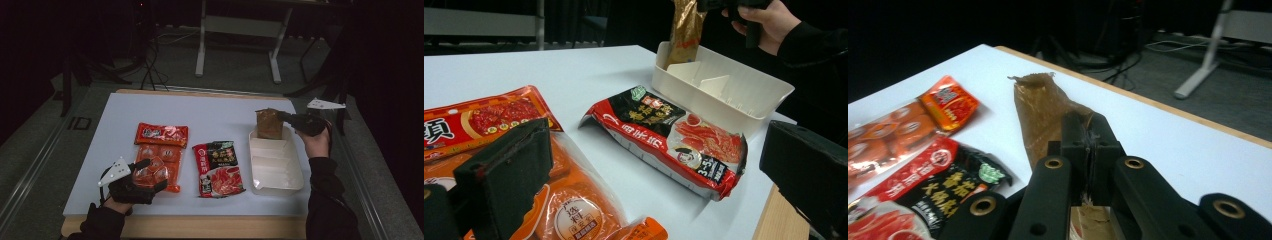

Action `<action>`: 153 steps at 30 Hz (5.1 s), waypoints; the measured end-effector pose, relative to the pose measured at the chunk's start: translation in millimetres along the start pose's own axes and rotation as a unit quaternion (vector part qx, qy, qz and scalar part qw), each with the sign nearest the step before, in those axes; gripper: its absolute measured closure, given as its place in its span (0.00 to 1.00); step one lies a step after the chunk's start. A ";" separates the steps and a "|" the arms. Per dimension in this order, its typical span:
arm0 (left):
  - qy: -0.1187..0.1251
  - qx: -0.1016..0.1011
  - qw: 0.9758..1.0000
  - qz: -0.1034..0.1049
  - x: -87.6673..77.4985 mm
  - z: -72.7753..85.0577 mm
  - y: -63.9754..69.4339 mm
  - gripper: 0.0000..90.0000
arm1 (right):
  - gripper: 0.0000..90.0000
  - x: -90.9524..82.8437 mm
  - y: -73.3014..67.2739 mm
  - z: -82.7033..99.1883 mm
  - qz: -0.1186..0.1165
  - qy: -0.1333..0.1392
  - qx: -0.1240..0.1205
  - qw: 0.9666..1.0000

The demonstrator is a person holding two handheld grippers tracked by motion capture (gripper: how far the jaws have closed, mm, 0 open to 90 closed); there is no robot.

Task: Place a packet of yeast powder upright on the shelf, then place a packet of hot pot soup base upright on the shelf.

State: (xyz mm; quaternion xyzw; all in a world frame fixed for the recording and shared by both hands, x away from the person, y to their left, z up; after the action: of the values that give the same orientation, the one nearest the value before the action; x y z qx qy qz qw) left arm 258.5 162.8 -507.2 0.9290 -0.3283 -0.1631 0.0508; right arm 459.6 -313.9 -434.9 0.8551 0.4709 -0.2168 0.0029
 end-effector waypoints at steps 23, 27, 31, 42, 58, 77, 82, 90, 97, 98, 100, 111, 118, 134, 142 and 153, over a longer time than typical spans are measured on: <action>0.004 0.025 0.999 0.023 6.7 -7.1 12.1 0.03 | 0.65 -45.9 -43.4 -30.7 0.056 0.048 -0.052 0.996; -0.025 0.008 0.999 0.035 11.5 -11.8 17.0 0.04 | 0.58 -51.1 -56.7 -30.5 0.059 0.054 -0.039 0.996; -0.063 0.004 0.998 0.029 19.3 -16.2 20.2 0.04 | 0.41 -51.4 -76.4 -24.5 0.068 0.052 -0.033 0.996; -0.091 0.031 0.995 0.026 38.1 -15.7 26.9 0.16 | 0.13 -42.6 -132.3 11.4 0.043 0.063 -0.027 0.997; -0.108 0.036 0.993 0.018 63.3 -34.3 23.0 0.17 | 0.17 -61.6 -197.7 39.6 0.026 0.080 -0.062 0.995; -0.122 0.059 0.991 0.015 113.3 -56.8 18.4 0.18 | 0.15 -60.0 -214.7 55.6 0.014 0.069 -0.042 0.997; -0.140 0.053 0.989 0.004 131.5 -53.5 12.5 0.20 | 0.16 -63.8 -213.2 54.6 0.014 0.081 -0.055 0.995; -0.168 0.063 0.983 -0.037 154.1 -44.5 -1.6 0.27 | 0.16 -62.5 -213.9 57.1 0.010 0.079 -0.056 0.995; -0.210 0.043 0.976 -0.041 173.0 -32.3 -8.1 0.29 | 0.16 -60.5 -215.0 59.0 0.009 0.077 -0.062 0.995; -0.212 0.040 0.975 -0.042 175.5 -30.6 -8.8 0.29 | 0.16 -59.7 -215.3 59.7 0.006 0.076 -0.062 0.995; -0.224 0.032 0.973 -0.049 180.1 -27.4 -11.3 0.33 | 0.16 -57.7 -215.9 61.0 0.000 0.073 -0.061 0.995; -0.273 0.023 0.960 -0.055 196.7 -10.9 -16.3 0.52 | 0.16 -51.6 -215.6 65.5 -0.011 0.057 -0.055 0.997; -0.308 0.019 0.949 -0.056 203.9 -3.0 -12.1 0.61 | 0.16 -50.7 -215.5 66.0 -0.012 0.054 -0.052 0.997; -0.326 0.005 0.944 -0.051 206.6 -9.5 -5.9 0.97 | 0.16 -48.8 -215.0 66.6 -0.013 0.050 -0.056 0.997; -0.281 0.014 0.959 -0.038 191.6 -28.7 4.1 0.97 | 0.17 -52.3 -214.0 64.4 -0.007 0.058 -0.056 0.997; -0.233 0.013 0.972 -0.008 165.8 -52.5 21.3 0.97 | 0.17 -56.5 -214.7 61.3 -0.001 0.069 -0.070 0.995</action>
State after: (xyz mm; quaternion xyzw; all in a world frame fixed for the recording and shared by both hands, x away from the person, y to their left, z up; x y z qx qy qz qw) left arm 384.8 41.6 -498.3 0.8684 -0.3260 -0.3713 -0.0406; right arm 237.8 -252.7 -426.5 0.8656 0.4844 -0.1237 0.0295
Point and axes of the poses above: each handheld gripper's, and its own axes: x roughly forward along the jaws, z roughly out of its underside, y roughly to its right, the point moved 4 cm from there along x, roughly forward along the jaws, and after that the axes turned 9 degrees about -z, right-handed, at the moved point
